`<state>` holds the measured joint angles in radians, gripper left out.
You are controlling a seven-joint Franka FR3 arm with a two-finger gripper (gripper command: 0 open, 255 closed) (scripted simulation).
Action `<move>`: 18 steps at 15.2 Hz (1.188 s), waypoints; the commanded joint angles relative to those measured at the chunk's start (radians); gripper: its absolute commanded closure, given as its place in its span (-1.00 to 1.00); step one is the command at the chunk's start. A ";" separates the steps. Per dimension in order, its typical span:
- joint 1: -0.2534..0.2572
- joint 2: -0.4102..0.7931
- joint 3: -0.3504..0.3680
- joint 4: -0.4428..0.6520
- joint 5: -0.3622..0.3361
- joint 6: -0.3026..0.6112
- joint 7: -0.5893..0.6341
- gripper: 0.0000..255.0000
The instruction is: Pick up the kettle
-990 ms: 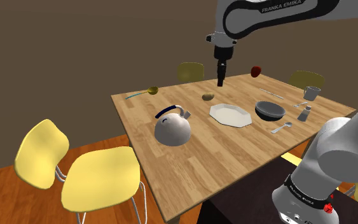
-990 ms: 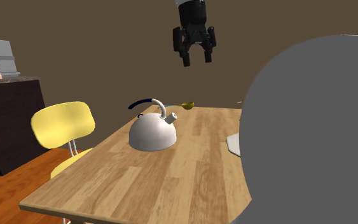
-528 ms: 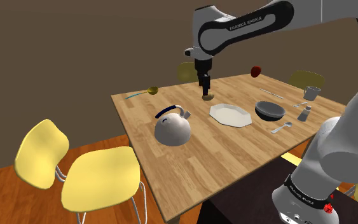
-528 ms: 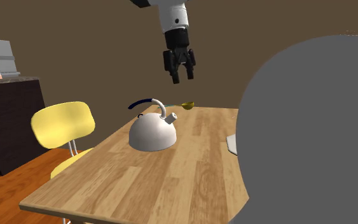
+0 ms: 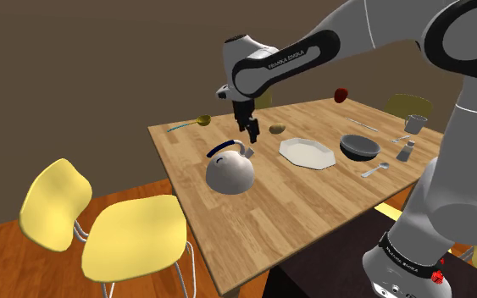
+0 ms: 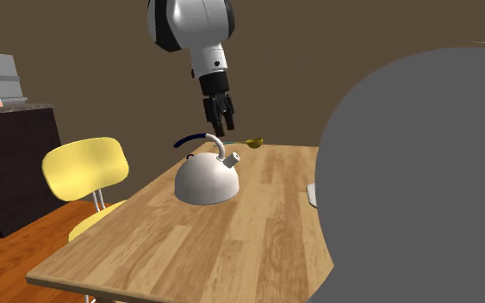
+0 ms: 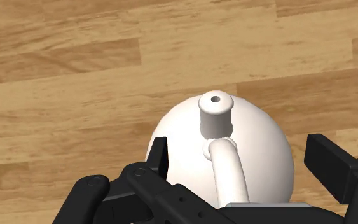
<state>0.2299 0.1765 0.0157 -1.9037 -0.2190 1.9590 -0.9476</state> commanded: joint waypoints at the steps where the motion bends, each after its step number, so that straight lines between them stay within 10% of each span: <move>1: 0.006 0.031 0.007 0.004 -0.007 0.021 -0.019 -1.00; 9: 0.005 0.069 0.005 -0.036 -0.016 0.097 -0.002 -1.00; 10: 0.005 0.069 0.005 -0.036 -0.016 0.097 -0.002 1.00; 18: 0.005 0.068 0.005 -0.037 -0.016 0.097 -0.002 1.00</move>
<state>0.2345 0.2441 0.0204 -1.9403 -0.2352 2.0563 -0.9498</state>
